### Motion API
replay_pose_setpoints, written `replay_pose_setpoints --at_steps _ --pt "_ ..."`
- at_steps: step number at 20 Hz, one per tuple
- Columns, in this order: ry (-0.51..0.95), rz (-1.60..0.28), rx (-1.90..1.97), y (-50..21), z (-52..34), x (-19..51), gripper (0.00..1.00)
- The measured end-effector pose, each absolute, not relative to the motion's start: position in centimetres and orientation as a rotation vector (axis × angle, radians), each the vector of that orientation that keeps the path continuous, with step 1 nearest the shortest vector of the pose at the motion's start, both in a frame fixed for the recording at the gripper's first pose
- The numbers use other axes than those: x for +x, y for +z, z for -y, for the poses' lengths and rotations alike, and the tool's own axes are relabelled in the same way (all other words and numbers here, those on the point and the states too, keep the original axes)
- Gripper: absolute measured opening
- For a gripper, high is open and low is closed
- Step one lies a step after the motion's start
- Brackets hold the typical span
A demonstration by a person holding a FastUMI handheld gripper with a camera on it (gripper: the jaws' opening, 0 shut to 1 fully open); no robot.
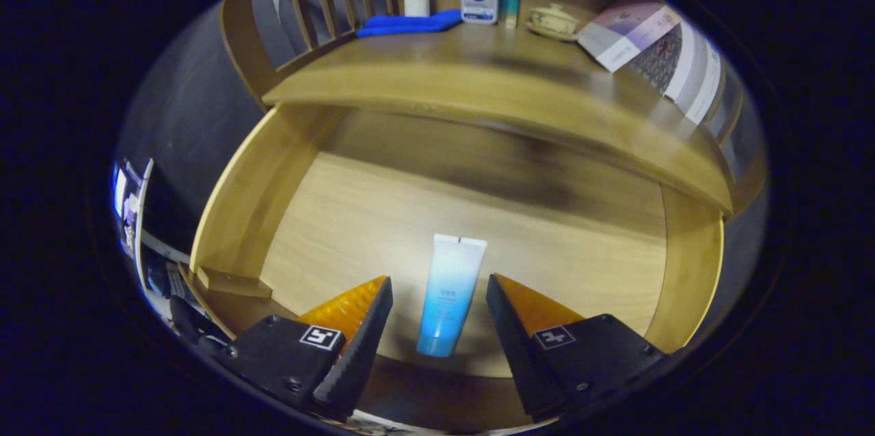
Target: Pull open the drawer, take out the items inside it, and place them on the countertop above the cabinet.
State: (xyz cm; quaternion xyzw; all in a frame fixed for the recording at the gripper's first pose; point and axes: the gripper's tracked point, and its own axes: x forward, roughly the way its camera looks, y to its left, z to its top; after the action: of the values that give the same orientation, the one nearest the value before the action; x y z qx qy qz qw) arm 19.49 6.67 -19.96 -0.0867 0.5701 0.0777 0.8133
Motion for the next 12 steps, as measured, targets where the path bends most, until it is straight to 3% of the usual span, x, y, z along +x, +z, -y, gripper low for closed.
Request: replay_pose_setpoints --at_steps 7,12 --pt "0.119 -1.355 -0.177 -22.1 -6.3 18.6 0.85" --pt "0.069 -1.416 -0.177 -23.1 -5.6 17.9 0.71"
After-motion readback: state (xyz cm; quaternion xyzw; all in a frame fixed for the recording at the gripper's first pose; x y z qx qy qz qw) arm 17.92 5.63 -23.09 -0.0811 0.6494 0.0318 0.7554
